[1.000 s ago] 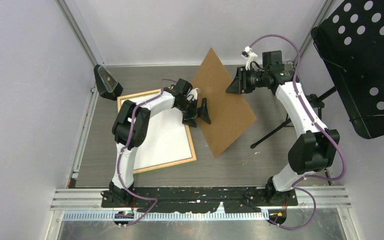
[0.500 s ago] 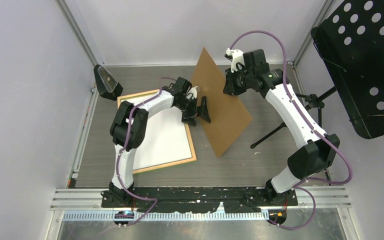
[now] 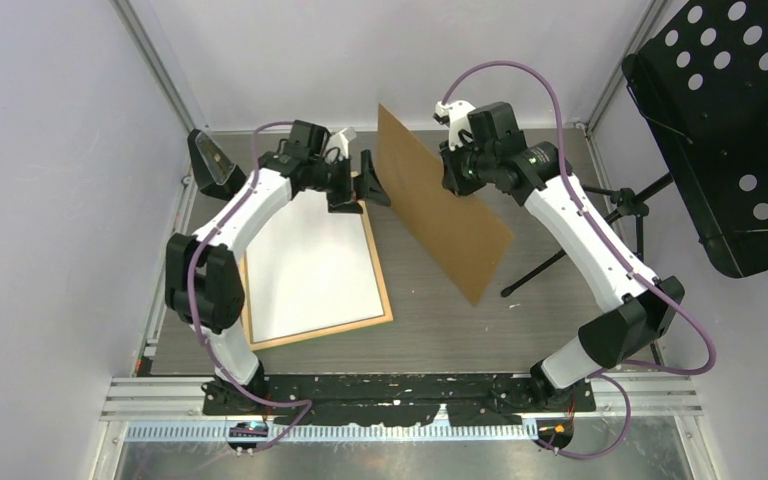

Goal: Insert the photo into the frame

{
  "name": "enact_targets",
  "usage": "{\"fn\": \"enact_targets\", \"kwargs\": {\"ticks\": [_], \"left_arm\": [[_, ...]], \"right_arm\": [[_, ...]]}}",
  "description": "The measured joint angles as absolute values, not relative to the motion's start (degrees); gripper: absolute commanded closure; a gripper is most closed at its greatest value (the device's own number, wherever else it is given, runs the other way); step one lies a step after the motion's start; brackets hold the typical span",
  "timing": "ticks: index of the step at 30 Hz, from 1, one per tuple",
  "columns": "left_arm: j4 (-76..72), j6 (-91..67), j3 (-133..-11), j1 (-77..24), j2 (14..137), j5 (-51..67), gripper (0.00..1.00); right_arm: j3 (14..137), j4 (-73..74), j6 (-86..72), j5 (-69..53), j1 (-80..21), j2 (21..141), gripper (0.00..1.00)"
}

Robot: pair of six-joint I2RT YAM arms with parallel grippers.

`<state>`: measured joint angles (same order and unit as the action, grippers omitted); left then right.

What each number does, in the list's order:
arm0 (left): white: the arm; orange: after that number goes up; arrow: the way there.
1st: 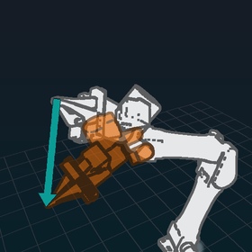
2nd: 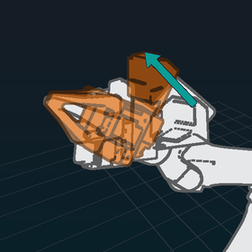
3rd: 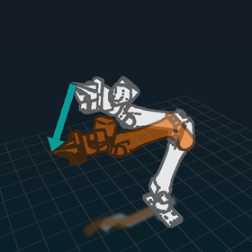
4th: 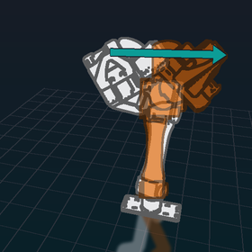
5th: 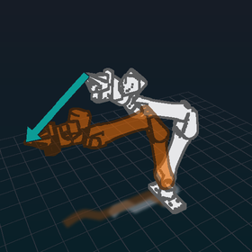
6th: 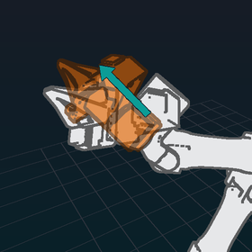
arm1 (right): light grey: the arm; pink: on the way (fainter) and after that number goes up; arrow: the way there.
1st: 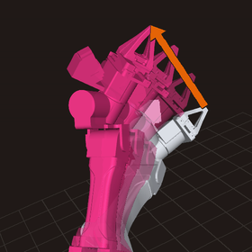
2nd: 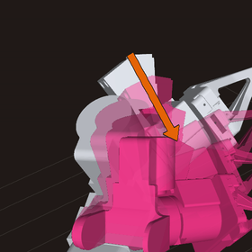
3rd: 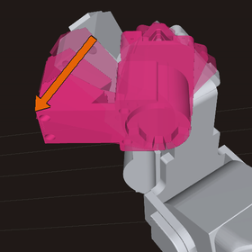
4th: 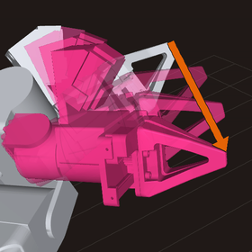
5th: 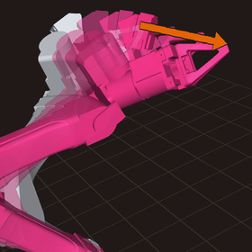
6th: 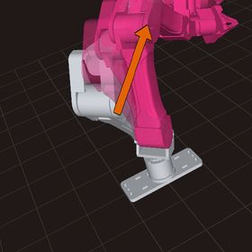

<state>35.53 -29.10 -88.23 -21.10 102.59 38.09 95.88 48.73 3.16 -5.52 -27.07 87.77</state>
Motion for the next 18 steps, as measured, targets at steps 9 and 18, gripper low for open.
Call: {"fn": "enact_targets", "kwargs": {"ticks": [9, 18], "left_arm": [[37.23, -33.87, -90.30, -19.11, 96.47, 40.34, 0.03], [31.62, -50.68, -97.08, -19.16, 96.44, 43.53, 0.03]], "right_arm": [[98.32, 48.21, 3.11, 1.26, -29.69, 88.53, 0.95], [97.06, 43.62, 4.69, 10.09, -37.01, 89.52, 0.95]]}}
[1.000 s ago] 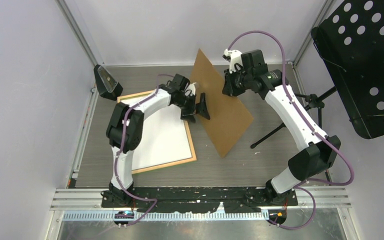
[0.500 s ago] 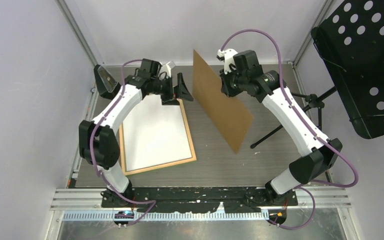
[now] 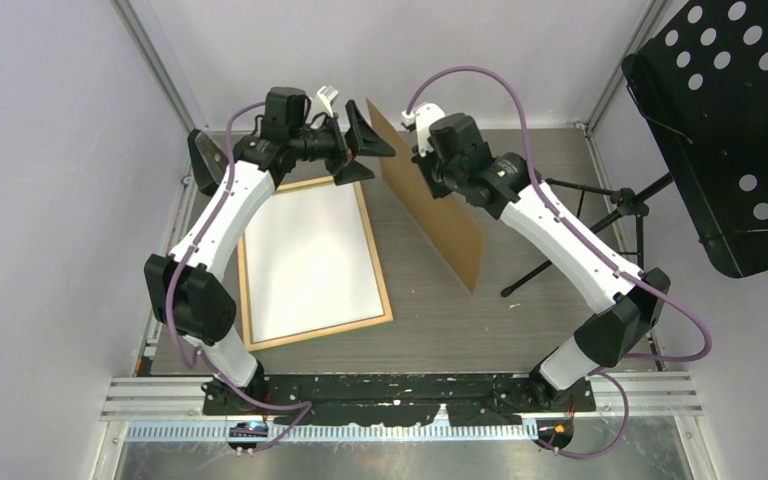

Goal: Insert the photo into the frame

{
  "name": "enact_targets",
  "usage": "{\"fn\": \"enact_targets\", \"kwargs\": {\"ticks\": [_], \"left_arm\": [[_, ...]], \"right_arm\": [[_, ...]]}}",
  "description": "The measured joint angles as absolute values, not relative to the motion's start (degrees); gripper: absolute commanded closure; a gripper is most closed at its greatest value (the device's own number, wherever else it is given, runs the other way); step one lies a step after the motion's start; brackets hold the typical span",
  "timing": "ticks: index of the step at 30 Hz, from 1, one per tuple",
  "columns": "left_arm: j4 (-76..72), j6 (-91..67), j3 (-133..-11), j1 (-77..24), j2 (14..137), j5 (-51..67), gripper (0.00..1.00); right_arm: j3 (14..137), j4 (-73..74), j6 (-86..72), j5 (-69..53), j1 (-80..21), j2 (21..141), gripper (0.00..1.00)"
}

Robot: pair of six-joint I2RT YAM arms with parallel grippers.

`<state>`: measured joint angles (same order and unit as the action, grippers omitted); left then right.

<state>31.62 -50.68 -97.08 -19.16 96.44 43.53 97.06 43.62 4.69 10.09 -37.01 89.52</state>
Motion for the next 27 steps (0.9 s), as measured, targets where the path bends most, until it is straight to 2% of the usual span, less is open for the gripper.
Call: {"fn": "enact_targets", "kwargs": {"ticks": [12, 27], "left_arm": [[23.40, -65.58, -95.81, -17.80, 99.18, 46.46, 0.05], [17.61, -70.39, -81.76, -15.31, 95.83, 46.54, 0.06]], "right_arm": [[87.57, 32.82, 14.85, 26.35, -49.01, 89.49, 0.95], [85.91, 24.77, 27.40, 40.66, -56.82, 90.63, 0.95]]}}
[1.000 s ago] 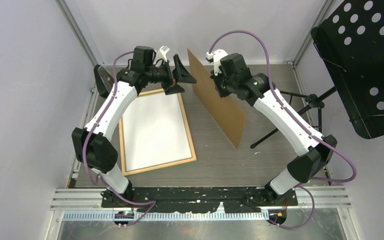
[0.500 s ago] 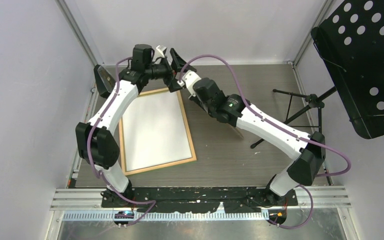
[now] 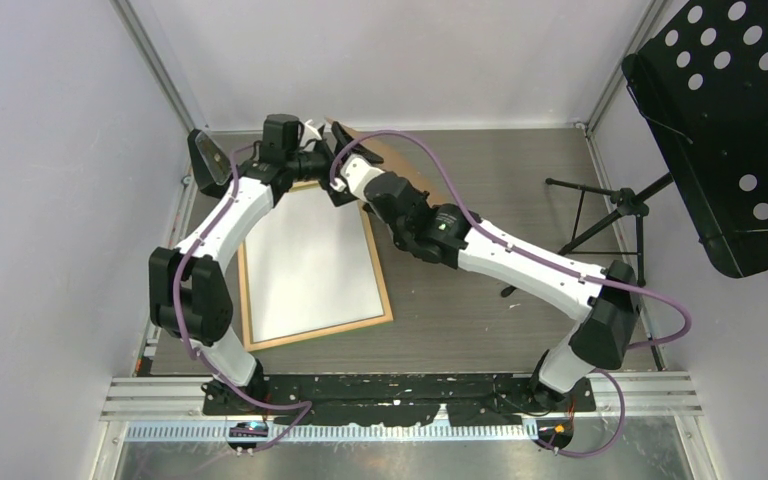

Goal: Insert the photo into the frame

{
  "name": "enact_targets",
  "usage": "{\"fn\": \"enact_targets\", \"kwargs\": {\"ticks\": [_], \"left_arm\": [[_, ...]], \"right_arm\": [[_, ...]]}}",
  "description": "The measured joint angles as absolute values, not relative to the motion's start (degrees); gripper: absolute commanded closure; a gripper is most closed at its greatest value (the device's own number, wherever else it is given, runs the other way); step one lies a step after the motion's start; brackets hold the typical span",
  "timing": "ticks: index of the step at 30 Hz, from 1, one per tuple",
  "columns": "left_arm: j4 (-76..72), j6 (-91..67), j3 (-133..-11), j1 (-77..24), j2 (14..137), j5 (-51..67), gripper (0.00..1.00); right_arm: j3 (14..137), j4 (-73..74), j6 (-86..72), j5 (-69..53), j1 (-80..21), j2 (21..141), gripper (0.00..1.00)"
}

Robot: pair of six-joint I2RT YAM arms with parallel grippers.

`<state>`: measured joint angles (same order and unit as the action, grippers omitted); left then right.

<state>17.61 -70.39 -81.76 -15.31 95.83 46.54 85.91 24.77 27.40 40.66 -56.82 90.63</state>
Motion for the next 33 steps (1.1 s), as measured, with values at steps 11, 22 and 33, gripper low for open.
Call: {"fn": "enact_targets", "kwargs": {"ticks": [11, 22, 33], "left_arm": [[14.55, -72.05, -80.90, -15.42, 94.83, 46.24, 0.11], [12.03, -73.03, -75.90, -16.08, 94.74, 44.58, 0.31], [8.64, -74.72, -72.53, -16.53, 93.65, 44.49, 0.57]], "right_arm": [[85.43, 24.01, 29.41, 42.57, -58.48, 94.63, 0.95], [83.99, 22.22, 31.42, 43.97, -60.75, 95.55, 0.94], [82.91, 20.86, 32.64, 45.34, -61.01, 97.14, 0.95]]}}
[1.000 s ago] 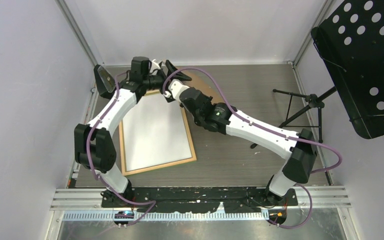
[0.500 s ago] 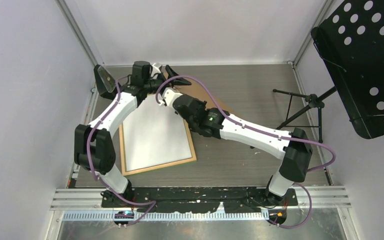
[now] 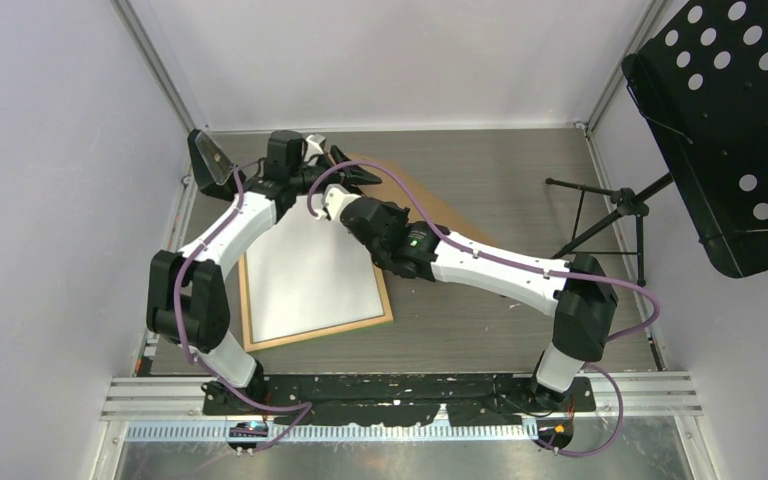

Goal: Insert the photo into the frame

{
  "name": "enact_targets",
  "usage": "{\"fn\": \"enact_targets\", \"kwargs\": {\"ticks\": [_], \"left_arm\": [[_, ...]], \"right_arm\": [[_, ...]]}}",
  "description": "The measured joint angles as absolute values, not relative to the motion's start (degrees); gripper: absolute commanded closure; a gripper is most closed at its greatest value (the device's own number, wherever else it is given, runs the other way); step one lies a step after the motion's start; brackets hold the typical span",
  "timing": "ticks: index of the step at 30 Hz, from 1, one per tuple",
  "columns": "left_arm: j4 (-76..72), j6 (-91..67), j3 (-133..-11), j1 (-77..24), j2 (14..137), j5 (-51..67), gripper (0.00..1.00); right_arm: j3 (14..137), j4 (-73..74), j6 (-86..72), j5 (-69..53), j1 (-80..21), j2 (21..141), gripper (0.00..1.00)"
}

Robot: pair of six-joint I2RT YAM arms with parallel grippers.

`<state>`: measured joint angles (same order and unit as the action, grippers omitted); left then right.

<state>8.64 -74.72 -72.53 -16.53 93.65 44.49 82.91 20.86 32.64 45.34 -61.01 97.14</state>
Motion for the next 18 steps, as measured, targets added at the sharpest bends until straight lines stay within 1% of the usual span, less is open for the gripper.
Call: {"fn": "enact_targets", "kwargs": {"ticks": [6, 9, 15, 18], "left_arm": [[7.07, -75.05, -71.70, -16.53, 93.47, 44.16, 0.64], [7.01, -75.09, -71.66, -16.53, 93.47, 43.97, 0.72], [6.74, -75.31, -71.26, -16.53, 93.47, 43.68, 0.99], [6.66, -76.38, -71.13, -16.53, 93.47, 43.70, 1.00]], "right_arm": [[82.91, 20.73, 32.67, 45.45, -61.04, 97.41, 0.95], [82.91, 20.51, 32.67, 45.78, -61.04, 97.67, 0.94], [82.91, 19.73, 32.69, 46.74, -61.01, 97.67, 0.94], [82.91, 19.97, 33.30, 46.89, -61.04, 97.76, 0.91]]}}
